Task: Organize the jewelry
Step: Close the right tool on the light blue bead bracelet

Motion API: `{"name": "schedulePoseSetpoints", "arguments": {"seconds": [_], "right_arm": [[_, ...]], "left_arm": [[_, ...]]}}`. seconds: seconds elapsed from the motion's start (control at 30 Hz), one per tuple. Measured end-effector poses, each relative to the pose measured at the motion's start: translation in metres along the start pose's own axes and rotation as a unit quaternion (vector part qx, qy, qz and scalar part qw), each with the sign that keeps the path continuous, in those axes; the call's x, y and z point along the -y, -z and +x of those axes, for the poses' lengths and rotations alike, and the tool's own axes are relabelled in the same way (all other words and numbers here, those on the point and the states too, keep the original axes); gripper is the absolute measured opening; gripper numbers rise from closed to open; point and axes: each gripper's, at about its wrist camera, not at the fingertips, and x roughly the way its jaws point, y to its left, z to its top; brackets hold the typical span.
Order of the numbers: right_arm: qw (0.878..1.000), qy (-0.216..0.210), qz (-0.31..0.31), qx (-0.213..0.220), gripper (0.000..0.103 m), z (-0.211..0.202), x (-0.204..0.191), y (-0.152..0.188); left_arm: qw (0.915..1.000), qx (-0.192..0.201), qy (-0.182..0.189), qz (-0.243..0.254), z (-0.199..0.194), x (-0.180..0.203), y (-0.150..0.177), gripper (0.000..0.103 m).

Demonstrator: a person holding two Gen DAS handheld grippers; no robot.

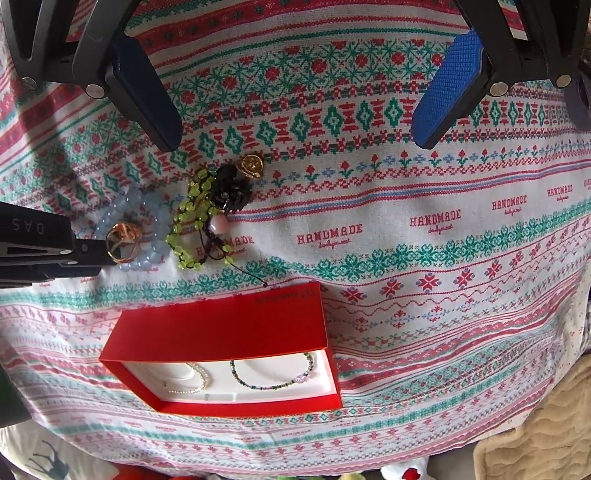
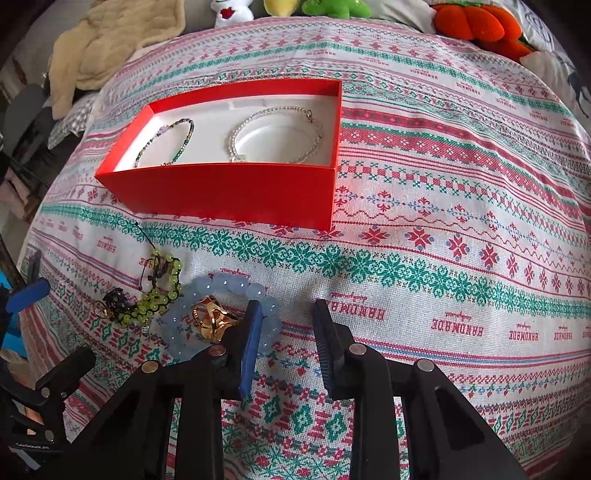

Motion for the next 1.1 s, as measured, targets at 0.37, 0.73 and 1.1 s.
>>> {"name": "schedulePoseSetpoints", "arguments": {"seconds": [0.37, 0.73, 1.1], "right_arm": [[0.999, 0.029, -0.041, -0.001, 0.012, 0.005, -0.017, -0.006], [0.999, 0.009, 0.010, 0.036, 0.012, -0.048, 0.026, 0.007], [0.997, -0.037, 0.032, 0.066, 0.012, -0.088, 0.037, 0.012]], "left_arm": [[0.9993, -0.001, 0.027, -0.025, -0.003, -0.007, -0.006, 0.093], [0.9961, -0.004, 0.076, -0.043, -0.003, 0.000, -0.022, 0.071], [0.9882, -0.017, 0.127, -0.084, 0.011, 0.001, -0.055, 0.031]]}}
